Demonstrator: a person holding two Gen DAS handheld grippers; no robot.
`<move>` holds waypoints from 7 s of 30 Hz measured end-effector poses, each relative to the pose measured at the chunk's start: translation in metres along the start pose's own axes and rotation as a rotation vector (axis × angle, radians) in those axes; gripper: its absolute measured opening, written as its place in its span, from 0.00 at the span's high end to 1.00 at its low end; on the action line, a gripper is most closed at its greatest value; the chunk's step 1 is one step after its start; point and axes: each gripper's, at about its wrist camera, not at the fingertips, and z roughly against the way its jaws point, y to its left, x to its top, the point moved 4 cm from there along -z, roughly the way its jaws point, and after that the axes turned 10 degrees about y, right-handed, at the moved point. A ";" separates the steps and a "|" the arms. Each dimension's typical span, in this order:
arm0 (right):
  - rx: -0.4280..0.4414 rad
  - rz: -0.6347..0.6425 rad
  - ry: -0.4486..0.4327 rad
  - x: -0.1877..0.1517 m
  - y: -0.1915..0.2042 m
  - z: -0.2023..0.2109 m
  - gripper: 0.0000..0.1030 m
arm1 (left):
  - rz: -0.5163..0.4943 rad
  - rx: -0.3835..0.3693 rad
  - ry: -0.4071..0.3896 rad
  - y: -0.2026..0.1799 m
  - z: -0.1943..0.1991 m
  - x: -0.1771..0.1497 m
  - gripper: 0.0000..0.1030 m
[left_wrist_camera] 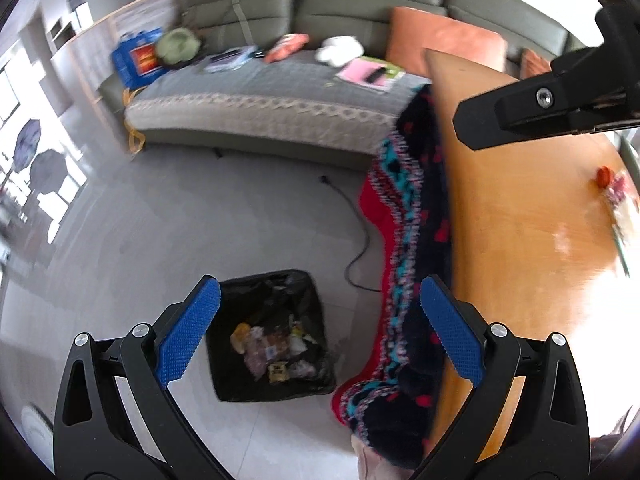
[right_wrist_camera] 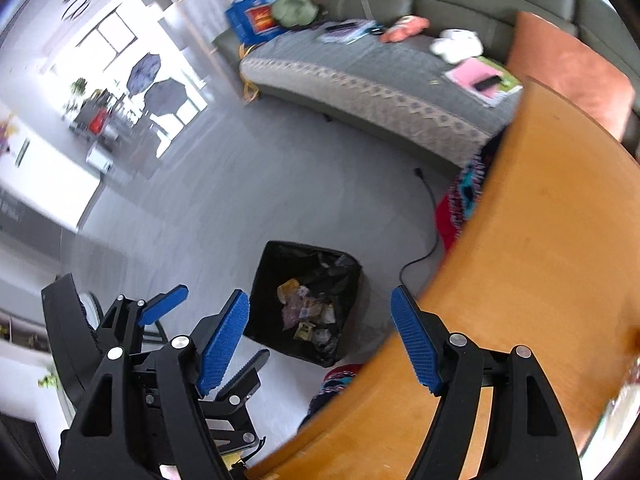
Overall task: Collect trash
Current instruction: 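Move both tools back over the table toward the remaining items, then grasp the bagged white sponge with left gripper while right grasps the orange, then carry sponge and orange to the bin and open both grippers, then move both tools back over the table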
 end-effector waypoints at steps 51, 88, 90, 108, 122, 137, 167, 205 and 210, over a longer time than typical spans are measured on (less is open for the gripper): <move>-0.065 -0.536 -0.086 -0.203 -0.408 0.127 0.42 | -0.497 -0.304 0.150 -0.461 -0.038 0.046 0.47; -0.180 -0.456 -0.045 -0.175 -0.334 0.097 0.58 | -0.354 -0.366 -0.015 -0.348 -0.001 0.068 0.66; -0.178 -0.436 -0.056 -0.167 -0.318 0.099 0.58 | -0.343 -0.365 -0.021 -0.335 0.001 0.066 0.66; -0.116 -0.194 -0.002 -0.079 -0.151 0.039 0.58 | -0.137 -0.277 -0.047 -0.155 0.008 0.047 0.66; -0.062 0.032 0.067 -0.021 -0.022 -0.016 0.58 | 0.107 -0.168 -0.053 -0.012 0.011 0.011 0.66; 0.070 0.212 0.176 0.013 0.105 -0.097 0.40 | 0.360 0.039 0.104 0.127 -0.021 -0.052 0.16; 0.075 0.171 0.089 -0.002 0.082 -0.060 0.34 | 0.269 0.103 0.077 0.104 -0.006 -0.040 0.06; -0.017 -0.216 -0.110 -0.107 -0.202 0.079 0.34 | -0.191 -0.078 0.011 -0.223 0.009 0.042 0.06; -0.035 -0.290 -0.121 -0.134 -0.249 0.094 0.34 | -0.253 -0.122 0.021 -0.280 0.005 0.044 0.06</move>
